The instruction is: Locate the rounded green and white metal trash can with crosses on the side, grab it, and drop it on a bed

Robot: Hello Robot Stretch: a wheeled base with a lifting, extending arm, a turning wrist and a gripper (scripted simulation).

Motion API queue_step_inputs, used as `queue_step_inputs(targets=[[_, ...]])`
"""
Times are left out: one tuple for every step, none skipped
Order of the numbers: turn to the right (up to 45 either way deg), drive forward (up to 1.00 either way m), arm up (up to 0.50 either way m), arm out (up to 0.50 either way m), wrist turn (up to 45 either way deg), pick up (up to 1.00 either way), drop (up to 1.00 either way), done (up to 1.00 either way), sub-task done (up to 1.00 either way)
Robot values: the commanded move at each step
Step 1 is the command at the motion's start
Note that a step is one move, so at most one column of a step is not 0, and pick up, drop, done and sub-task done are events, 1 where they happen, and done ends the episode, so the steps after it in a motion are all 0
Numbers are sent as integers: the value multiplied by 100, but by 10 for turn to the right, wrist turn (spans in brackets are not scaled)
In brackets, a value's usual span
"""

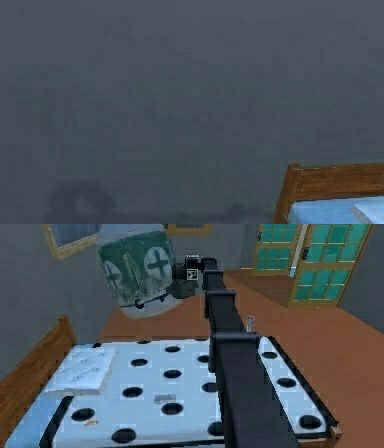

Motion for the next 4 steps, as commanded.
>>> queue_step_inputs(targets=[[0, 0, 0, 0, 210, 0, 0, 0, 0], [0, 0, -40, 0, 0, 0, 0, 0, 0], [0, 0, -32, 0, 0, 0, 0, 0, 0], [0, 0, 0, 0, 0, 0, 100, 0, 0]])
